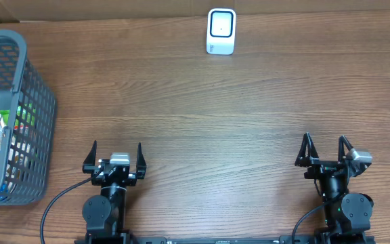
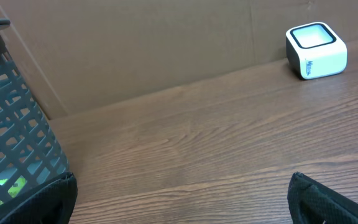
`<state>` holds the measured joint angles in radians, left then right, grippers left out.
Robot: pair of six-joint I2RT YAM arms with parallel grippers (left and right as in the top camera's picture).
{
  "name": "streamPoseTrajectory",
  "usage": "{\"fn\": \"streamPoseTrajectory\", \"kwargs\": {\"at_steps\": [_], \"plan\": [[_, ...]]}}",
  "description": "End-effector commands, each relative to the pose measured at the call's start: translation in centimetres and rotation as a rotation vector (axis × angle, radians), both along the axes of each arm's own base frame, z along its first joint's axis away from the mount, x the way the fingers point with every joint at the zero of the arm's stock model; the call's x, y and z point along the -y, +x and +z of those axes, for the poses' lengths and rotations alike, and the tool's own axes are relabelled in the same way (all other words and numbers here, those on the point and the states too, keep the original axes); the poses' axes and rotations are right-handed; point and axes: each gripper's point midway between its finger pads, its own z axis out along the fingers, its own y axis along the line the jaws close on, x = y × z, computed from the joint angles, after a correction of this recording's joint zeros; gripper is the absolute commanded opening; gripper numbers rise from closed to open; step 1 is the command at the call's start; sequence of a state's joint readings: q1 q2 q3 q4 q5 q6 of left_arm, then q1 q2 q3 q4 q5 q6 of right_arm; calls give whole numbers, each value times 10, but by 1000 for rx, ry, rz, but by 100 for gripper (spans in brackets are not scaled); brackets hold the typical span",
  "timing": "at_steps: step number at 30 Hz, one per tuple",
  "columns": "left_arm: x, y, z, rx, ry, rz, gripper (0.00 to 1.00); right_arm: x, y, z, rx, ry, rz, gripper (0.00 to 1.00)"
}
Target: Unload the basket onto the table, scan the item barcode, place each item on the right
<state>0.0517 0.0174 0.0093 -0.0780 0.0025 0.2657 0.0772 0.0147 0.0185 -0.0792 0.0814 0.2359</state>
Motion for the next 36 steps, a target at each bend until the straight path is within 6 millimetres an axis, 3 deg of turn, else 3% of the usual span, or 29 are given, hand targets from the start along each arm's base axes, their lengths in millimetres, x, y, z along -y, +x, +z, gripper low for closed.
{"fn": "streamPoseTrajectory", "kwargs": {"at_steps": [1,28,32,36], "plan": [[0,0,1,8,20,2,100,0,0,-2,5,-1,1,100],[0,0,1,8,20,2,100,0,0,-2,5,-1,1,100],[0,0,1,8,20,2,100,15,0,0,12,-9,-84,100],[0,0,1,8,20,2,100,14,0,0,12,-8,-80,100]]}}
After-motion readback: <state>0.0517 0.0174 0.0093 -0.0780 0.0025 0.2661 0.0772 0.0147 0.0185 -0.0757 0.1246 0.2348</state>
